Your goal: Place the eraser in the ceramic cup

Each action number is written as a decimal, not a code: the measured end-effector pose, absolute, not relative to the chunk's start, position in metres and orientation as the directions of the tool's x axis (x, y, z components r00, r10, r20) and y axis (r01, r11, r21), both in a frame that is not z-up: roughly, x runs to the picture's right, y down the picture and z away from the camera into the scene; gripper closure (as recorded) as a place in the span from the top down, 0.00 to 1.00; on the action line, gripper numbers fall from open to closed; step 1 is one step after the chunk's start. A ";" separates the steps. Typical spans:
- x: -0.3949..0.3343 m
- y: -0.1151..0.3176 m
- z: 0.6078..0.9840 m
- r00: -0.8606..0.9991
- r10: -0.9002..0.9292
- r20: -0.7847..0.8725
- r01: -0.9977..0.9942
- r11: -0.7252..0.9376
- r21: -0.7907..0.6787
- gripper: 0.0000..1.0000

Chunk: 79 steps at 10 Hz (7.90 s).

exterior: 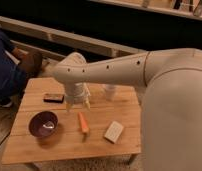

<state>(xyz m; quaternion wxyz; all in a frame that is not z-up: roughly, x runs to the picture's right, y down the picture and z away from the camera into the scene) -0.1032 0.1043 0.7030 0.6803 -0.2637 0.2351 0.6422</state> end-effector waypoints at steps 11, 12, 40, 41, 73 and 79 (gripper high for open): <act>-0.103 0.104 0.703 0.065 0.750 -0.659 -0.998 0.036 -0.057 0.65; -0.103 0.104 0.703 0.065 0.750 -0.658 -0.998 0.036 -0.057 0.65; -0.219 0.085 0.867 0.883 0.204 -0.422 -0.445 0.650 -0.616 0.65; -0.229 0.082 0.878 0.898 0.186 -0.398 -0.414 0.661 -0.626 0.65; -0.320 0.054 0.963 0.969 0.141 -0.205 -0.245 0.683 -0.689 0.65; -0.326 0.051 0.964 0.970 0.148 -0.192 -0.241 0.687 -0.686 0.30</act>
